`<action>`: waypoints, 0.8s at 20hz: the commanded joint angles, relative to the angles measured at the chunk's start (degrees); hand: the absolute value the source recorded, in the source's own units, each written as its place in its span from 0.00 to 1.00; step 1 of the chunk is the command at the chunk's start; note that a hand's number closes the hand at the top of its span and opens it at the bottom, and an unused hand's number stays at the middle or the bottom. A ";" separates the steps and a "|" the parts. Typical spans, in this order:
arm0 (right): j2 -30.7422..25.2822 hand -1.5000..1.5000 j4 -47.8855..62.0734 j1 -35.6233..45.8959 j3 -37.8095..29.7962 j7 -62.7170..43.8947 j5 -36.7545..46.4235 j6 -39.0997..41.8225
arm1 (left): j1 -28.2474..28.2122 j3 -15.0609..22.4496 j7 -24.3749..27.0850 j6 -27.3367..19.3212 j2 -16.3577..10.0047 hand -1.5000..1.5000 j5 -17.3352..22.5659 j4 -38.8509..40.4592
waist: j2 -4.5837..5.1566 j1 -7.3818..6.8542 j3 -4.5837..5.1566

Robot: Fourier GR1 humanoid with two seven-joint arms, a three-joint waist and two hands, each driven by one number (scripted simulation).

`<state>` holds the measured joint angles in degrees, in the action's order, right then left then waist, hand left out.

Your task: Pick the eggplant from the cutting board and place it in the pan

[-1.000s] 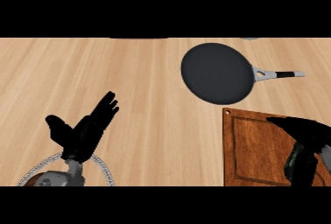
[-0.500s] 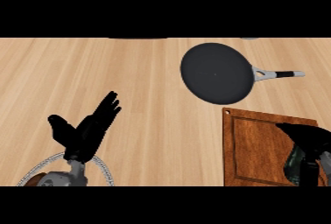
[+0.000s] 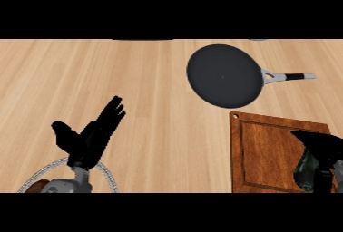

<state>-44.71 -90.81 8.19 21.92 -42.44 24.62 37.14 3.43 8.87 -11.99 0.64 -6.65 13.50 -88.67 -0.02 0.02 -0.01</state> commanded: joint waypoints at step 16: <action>10.10 1.00 -10.57 2.04 16.16 28.42 21.13 -12.44 | 0.45 -1.00 -0.69 2.60 0.63 0.50 -0.22 0.63 | -0.45 -1.25 -0.02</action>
<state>-39.72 -92.90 9.74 29.68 -20.04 44.12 26.94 3.60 7.73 -12.53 2.44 -5.85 12.92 -88.26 -0.48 -0.45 0.47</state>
